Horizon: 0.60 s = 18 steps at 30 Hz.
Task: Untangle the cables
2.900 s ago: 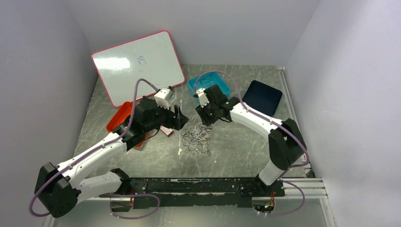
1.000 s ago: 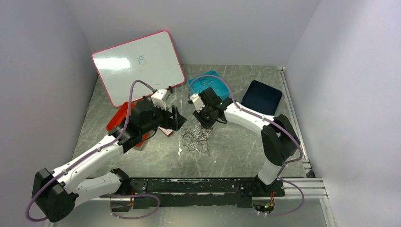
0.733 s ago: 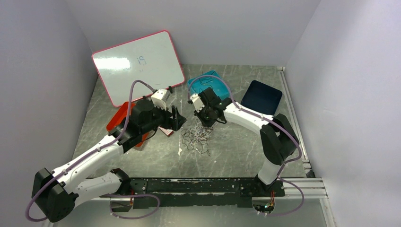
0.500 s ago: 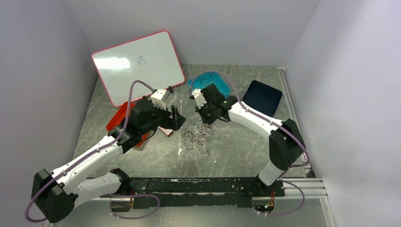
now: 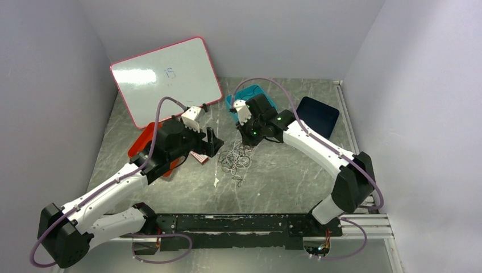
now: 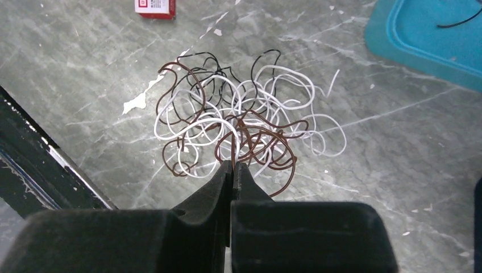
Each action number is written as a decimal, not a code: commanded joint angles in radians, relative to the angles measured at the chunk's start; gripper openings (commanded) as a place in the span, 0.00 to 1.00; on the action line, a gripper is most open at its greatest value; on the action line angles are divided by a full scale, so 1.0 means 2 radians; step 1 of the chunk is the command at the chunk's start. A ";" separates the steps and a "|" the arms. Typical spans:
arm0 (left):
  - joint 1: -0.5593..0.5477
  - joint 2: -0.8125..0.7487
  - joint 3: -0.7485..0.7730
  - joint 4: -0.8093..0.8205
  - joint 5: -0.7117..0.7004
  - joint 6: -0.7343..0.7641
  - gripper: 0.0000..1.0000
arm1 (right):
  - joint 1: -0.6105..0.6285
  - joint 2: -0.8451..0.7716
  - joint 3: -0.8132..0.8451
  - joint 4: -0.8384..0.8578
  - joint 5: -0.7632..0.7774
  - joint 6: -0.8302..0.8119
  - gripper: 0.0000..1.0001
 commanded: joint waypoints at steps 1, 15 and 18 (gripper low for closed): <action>0.002 -0.011 0.000 0.014 -0.002 0.002 0.89 | 0.003 0.025 -0.007 -0.004 -0.024 0.013 0.01; 0.002 -0.020 -0.007 0.003 -0.005 -0.009 0.88 | 0.003 0.055 -0.054 0.063 -0.010 0.025 0.11; 0.002 -0.019 -0.006 0.003 -0.004 -0.009 0.88 | 0.003 0.056 -0.057 0.064 -0.012 0.024 0.18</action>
